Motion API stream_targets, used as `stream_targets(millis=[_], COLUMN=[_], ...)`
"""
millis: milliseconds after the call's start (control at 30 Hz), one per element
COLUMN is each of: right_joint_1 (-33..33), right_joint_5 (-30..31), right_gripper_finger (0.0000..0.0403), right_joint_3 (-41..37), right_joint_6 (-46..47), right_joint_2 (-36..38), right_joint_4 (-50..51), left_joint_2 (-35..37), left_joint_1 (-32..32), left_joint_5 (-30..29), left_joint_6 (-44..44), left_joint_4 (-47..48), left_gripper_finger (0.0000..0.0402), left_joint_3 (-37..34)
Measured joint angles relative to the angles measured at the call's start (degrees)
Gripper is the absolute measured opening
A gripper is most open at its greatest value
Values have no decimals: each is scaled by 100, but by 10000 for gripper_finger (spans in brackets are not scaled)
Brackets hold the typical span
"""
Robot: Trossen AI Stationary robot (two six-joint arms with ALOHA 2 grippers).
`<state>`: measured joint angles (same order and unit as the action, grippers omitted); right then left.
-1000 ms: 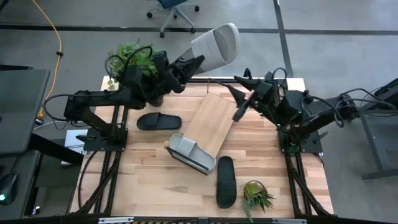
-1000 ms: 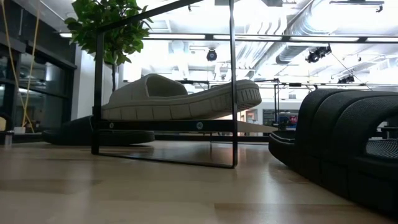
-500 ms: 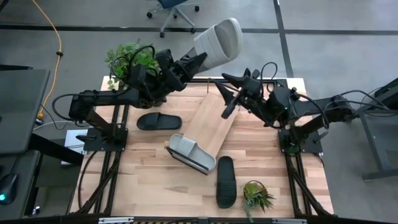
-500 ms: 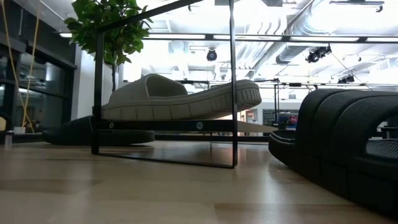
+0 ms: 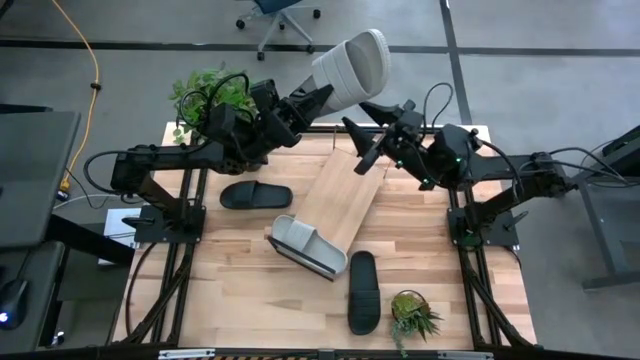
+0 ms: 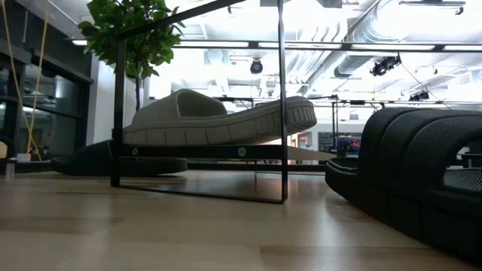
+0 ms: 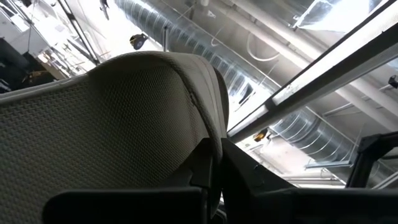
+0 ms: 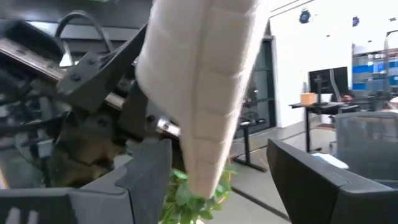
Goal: Pick and place slides into the shelf
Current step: Put the gray slide on the shelf
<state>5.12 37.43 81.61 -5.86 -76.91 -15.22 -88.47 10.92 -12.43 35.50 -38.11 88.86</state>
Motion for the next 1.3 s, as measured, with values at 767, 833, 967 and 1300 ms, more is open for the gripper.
stream_targets(millis=[767,833,967,1300], right_joint_1=[-138,-137,-137,-137], right_joint_5=[-176,-261,-342,-334], right_gripper_finger=[256,256,256,256], right_joint_3=[-3,-3,-3,-2], right_joint_6=[-16,-15,-14,-126], right_joint_2=[-373,-373,-373,-344], right_joint_4=[-525,-525,-532,-569], left_joint_2=[-184,-184,-182,-177], left_joint_1=[186,188,184,184], left_joint_5=[399,566,723,1055], left_joint_6=[68,69,62,73], left_joint_4=[-336,-337,-325,-125], left_gripper_finger=[9,4,8,4], left_joint_3=[43,44,44,44])
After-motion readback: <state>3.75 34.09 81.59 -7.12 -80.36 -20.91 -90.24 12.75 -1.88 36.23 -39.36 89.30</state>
